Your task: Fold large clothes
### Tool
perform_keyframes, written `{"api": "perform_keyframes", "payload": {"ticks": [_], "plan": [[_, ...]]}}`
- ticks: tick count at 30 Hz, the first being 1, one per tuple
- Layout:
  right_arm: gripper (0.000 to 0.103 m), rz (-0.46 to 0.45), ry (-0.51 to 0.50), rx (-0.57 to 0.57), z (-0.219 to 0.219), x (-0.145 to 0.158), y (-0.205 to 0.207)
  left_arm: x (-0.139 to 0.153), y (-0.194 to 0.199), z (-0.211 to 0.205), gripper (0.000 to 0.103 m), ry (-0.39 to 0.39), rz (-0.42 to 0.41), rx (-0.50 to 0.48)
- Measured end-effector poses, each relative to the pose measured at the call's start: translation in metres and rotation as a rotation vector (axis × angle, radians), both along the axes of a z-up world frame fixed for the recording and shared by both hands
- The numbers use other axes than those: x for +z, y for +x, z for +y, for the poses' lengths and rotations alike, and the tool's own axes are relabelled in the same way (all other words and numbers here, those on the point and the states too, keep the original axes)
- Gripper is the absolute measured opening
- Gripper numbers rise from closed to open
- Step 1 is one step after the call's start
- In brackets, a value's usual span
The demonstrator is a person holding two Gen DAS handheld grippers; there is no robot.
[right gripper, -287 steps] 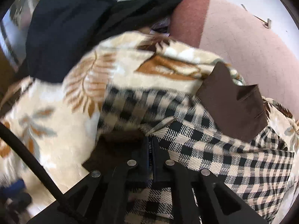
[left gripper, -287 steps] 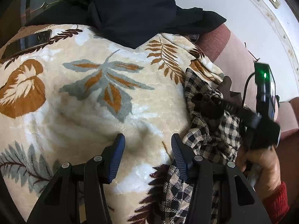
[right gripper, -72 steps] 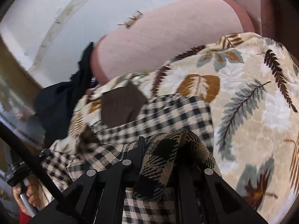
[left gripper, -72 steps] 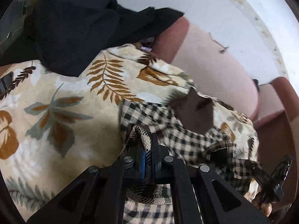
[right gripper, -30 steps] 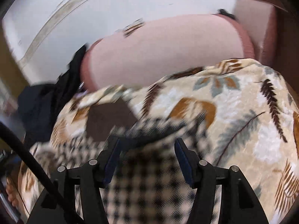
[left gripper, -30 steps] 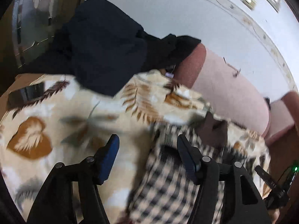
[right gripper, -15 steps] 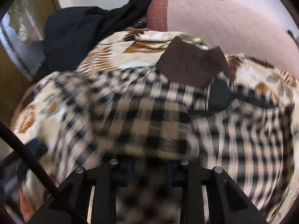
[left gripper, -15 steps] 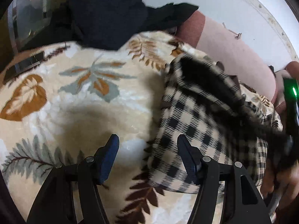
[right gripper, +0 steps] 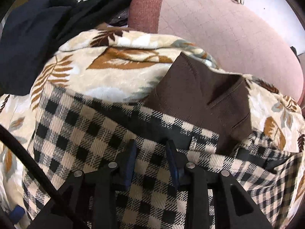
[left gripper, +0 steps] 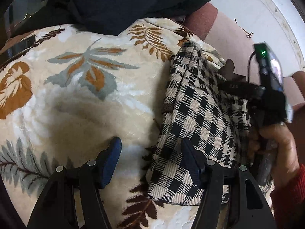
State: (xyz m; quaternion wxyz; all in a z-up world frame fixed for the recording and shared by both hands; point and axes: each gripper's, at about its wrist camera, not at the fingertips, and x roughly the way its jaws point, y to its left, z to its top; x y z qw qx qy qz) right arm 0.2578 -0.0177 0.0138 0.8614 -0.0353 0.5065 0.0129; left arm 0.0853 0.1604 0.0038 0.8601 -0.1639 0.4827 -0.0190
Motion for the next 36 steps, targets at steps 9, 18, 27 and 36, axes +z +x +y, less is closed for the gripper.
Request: {"api": "perform_keyframes", "payload": {"ticks": [9,18,27,36], "plan": [[0.035,-0.064,0.075,0.067,-0.021,0.031,-0.067,0.007,-0.013,-0.007,0.063,0.066,-0.043,-0.012],[0.035,-0.004,0.055,-0.272,-0.19,0.009,-0.099,-0.006,-0.014,-0.034,0.064,0.169,-0.049,-0.067],[0.041,-0.029,0.129,-0.58,-0.332,0.013,-0.158,-0.012,-0.012,-0.045,0.064,0.222,-0.053,-0.078],[0.054,-0.037,0.361,-0.35,-0.294,0.018,-0.281,-0.017,-0.013,-0.045,0.068,0.224,-0.059,-0.069]]}}
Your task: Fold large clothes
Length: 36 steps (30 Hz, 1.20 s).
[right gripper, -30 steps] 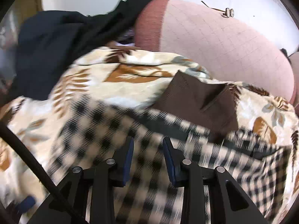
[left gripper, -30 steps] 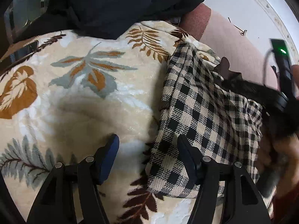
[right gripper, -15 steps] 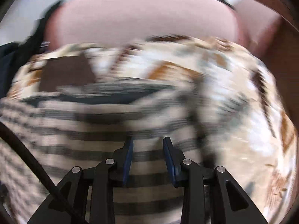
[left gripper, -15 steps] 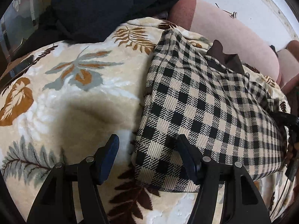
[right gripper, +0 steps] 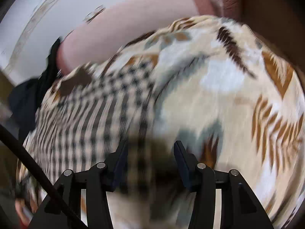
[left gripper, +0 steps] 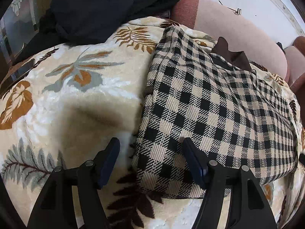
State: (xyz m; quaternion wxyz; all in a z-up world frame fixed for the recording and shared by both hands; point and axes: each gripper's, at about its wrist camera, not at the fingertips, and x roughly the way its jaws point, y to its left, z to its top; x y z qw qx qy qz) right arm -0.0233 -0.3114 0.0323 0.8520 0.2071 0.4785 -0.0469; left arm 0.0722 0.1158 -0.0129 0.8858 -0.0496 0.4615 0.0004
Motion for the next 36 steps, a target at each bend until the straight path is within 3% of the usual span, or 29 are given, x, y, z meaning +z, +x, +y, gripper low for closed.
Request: {"api": "perform_keyframes", "payload": {"ticks": [3,4,5,8,12,14,17,20,23,25,26,29,31,33,36], "plan": [[0.052,0.02,-0.032,0.044,0.016,-0.02,-0.006,-0.001,-0.001,-0.003,0.069,0.027,-0.014,-0.003],[0.042,0.028,-0.022,0.059,0.019,-0.027,-0.005,-0.002,-0.001,-0.004,0.07,0.036,-0.019,-0.005],[0.01,0.037,0.012,0.077,0.022,-0.032,-0.005,-0.002,-0.002,-0.005,0.07,0.047,-0.024,-0.008],[0.006,0.021,0.015,0.04,0.012,-0.026,-0.008,-0.003,-0.003,-0.007,0.072,0.069,-0.026,-0.018],[0.0,0.07,-0.046,-0.054,-0.009,-0.029,-0.009,-0.004,-0.001,-0.005,0.073,0.064,-0.009,-0.018],[0.0,0.133,-0.176,-0.105,-0.015,-0.036,-0.009,-0.005,0.0,-0.003,0.074,0.055,-0.005,-0.017],[0.0,0.107,-0.128,-0.158,-0.029,-0.027,-0.024,-0.004,-0.001,-0.002,0.074,0.048,0.0,-0.015],[0.0,0.035,-0.195,-0.146,-0.023,0.003,-0.034,0.005,-0.006,-0.005,0.069,0.042,0.005,-0.024],[0.004,-0.09,-0.196,-0.112,-0.002,0.033,-0.033,0.024,-0.021,-0.014,0.066,0.004,-0.059,-0.062],[0.02,-0.139,-0.157,-0.06,0.023,0.042,-0.02,0.036,-0.031,-0.022,0.066,0.009,-0.119,-0.091],[0.034,-0.152,-0.126,-0.028,0.039,0.042,-0.013,0.039,-0.034,-0.026,0.066,0.013,-0.137,-0.11],[0.034,-0.14,-0.064,0.096,0.094,0.033,0.018,0.031,-0.03,-0.04,0.066,0.011,-0.124,-0.17],[0.028,-0.143,-0.016,0.198,0.138,0.024,0.037,0.02,-0.021,-0.044,0.066,-0.001,-0.091,-0.184],[0.024,-0.133,0.036,0.256,0.173,0.014,0.054,0.012,-0.009,-0.039,0.066,0.036,-0.057,-0.128],[0.024,-0.102,0.059,0.279,0.202,-0.008,0.08,0.005,0.003,-0.015,0.057,0.048,0.009,-0.03]]}}
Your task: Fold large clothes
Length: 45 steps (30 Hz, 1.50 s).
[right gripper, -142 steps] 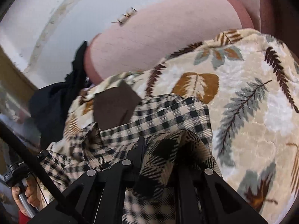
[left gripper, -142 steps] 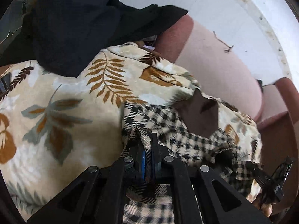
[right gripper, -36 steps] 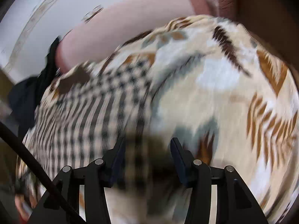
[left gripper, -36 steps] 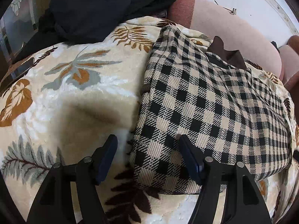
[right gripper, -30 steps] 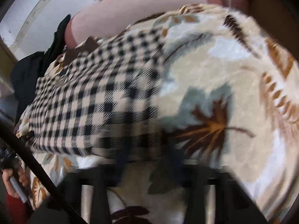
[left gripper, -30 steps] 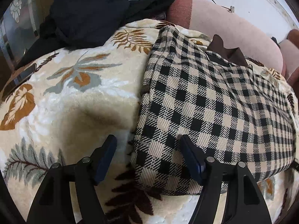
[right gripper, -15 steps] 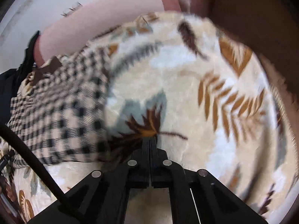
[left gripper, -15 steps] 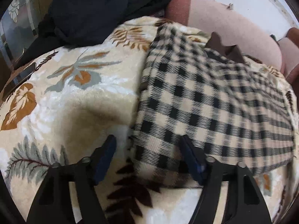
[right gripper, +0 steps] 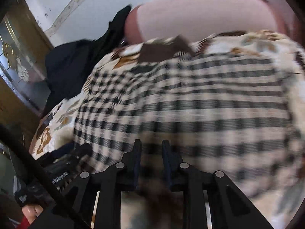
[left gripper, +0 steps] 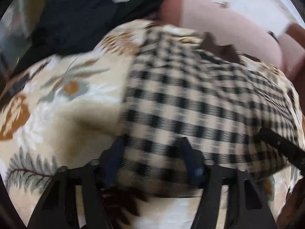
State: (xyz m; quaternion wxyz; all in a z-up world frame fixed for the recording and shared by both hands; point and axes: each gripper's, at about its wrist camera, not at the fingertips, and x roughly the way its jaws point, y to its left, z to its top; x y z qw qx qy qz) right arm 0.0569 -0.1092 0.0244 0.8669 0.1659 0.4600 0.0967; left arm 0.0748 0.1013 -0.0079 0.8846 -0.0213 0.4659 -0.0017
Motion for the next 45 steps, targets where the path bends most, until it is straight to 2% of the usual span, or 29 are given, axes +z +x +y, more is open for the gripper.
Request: {"api": "perform_keyframes", "payload": {"ticks": [1,2,3,4,7,10,11,12,15,17,19,20,22,24,26,28,31,34,36,38,39,41,43,45], "plan": [[0.024,0.014,-0.006,-0.007,-0.001,-0.007,0.004,-0.001,0.002,0.013,0.057,-0.001,0.014,0.046],[0.018,0.025,-0.006,-0.016,-0.006,-0.013,0.007,-0.001,0.003,0.024,0.057,-0.037,0.027,0.064],[0.006,0.03,-0.002,-0.025,-0.014,-0.016,0.006,-0.001,0.005,0.035,0.057,-0.086,0.05,0.08],[0.003,0.033,-0.015,-0.054,-0.028,-0.018,0.003,-0.002,0.005,0.041,0.056,-0.105,0.061,0.095],[0.001,0.032,-0.007,-0.189,-0.091,-0.022,-0.015,0.0,0.006,0.05,0.05,-0.112,0.067,0.131],[0.0,0.039,0.106,-0.299,-0.16,-0.023,-0.042,0.005,0.002,0.048,0.05,-0.111,0.043,0.132],[0.0,0.044,0.073,-0.341,-0.174,-0.02,-0.051,0.007,-0.001,0.046,0.05,-0.098,0.028,0.128],[0.0,0.053,-0.025,-0.394,-0.186,-0.016,-0.061,0.011,-0.002,0.042,0.05,-0.08,0.012,0.124],[0.002,0.031,-0.063,-0.419,-0.205,-0.008,-0.077,0.034,-0.014,0.027,0.05,-0.054,-0.061,0.104],[0.007,-0.005,-0.083,-0.408,-0.206,0.003,-0.08,0.054,-0.014,0.004,0.052,-0.021,-0.128,0.049],[0.007,-0.05,-0.067,-0.36,-0.194,0.014,-0.07,0.062,-0.005,-0.026,0.061,-0.013,-0.138,-0.03],[0.007,-0.066,-0.054,-0.333,-0.184,0.019,-0.061,0.062,0.001,-0.037,0.061,-0.028,-0.127,-0.055],[0.007,-0.089,-0.032,-0.262,-0.155,0.023,-0.037,0.055,0.022,-0.065,0.061,-0.108,-0.085,-0.133],[0.007,-0.081,-0.015,-0.2,-0.128,0.018,-0.008,0.038,0.049,-0.087,0.061,-0.181,-0.032,-0.164],[0.007,-0.044,0.014,-0.163,-0.106,0.004,0.022,0.022,0.067,-0.097,0.061,-0.18,0.008,-0.145],[0.007,0.01,0.036,-0.139,-0.094,-0.016,0.048,0.007,0.086,-0.099,0.06,-0.139,0.04,-0.126],[0.005,0.013,0.005,-0.126,-0.097,-0.028,0.064,0.007,0.101,-0.086,0.052,-0.108,0.013,-0.124],[0.005,-0.004,-0.02,-0.16,-0.123,-0.029,0.062,0.016,0.11,-0.061,0.052,-0.035,-0.027,-0.088],[0.004,0.0,0.002,-0.224,-0.15,-0.031,0.056,0.016,0.12,-0.035,0.052,-0.004,-0.027,-0.024],[0.004,0.004,0.021,-0.327,-0.184,-0.034,0.048,0.015,0.126,-0.008,0.047,-0.048,0.0,0.007],[0.004,0.008,0.024,-0.36,-0.195,-0.034,0.043,0.015,0.126,0.003,0.047,-0.001,0.004,0.06],[0.005,0.027,-0.006,-0.439,-0.221,-0.034,0.03,0.019,0.123,0.018,0.055,0.079,-0.021,0.113],[0.008,0.027,-0.016,-0.486,-0.242,-0.03,0.012,0.024,0.114,0.035,0.057,0.062,-0.014,0.152],[0.017,0.012,-0.03,-0.51,-0.253,-0.022,-0.007,0.031,0.103,0.051,0.057,0.022,-0.01,0.192]]}}
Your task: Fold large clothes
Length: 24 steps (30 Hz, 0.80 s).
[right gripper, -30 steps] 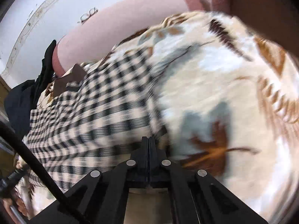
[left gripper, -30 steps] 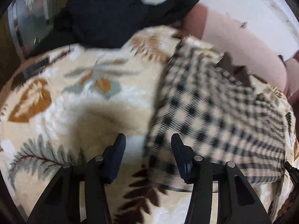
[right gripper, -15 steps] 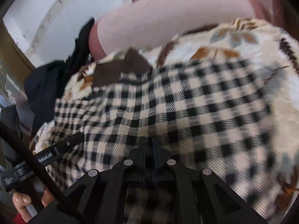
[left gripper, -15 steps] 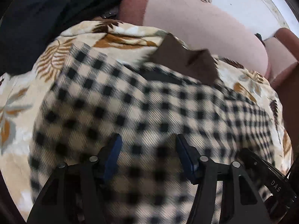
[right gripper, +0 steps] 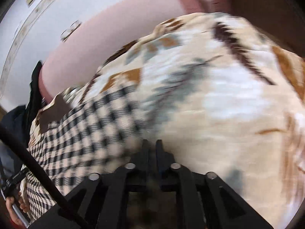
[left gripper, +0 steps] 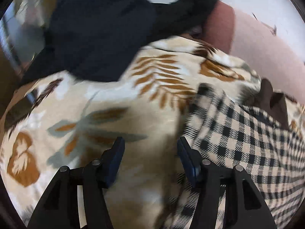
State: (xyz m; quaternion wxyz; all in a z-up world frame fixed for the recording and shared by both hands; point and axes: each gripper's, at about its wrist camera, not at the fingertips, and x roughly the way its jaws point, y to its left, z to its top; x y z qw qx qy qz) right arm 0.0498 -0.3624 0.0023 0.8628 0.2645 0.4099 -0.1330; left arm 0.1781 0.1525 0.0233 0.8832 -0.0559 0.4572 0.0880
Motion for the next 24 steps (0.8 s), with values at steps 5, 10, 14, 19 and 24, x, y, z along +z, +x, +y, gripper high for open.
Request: {"api": "perform_keyframes", "payload": {"ticks": [5,10,14,19,24], "plan": [[0.021,-0.02,-0.048,0.021,0.003,0.02,-0.052,0.021,-0.046,-0.011,0.057,0.02,-0.038,-0.04],[0.03,-0.066,-0.051,0.077,0.036,0.038,-0.076,0.02,-0.102,-0.053,0.06,-0.001,-0.04,-0.147],[0.034,-0.066,-0.127,0.186,0.08,0.042,-0.072,0.011,-0.133,-0.089,0.061,-0.011,-0.007,-0.223],[0.034,-0.009,-0.129,0.266,0.106,0.02,-0.065,-0.002,-0.149,-0.12,0.061,0.03,0.008,-0.288],[0.036,0.03,-0.121,0.284,0.107,-0.001,-0.058,-0.019,-0.143,-0.121,0.061,0.07,0.033,-0.289]]}}
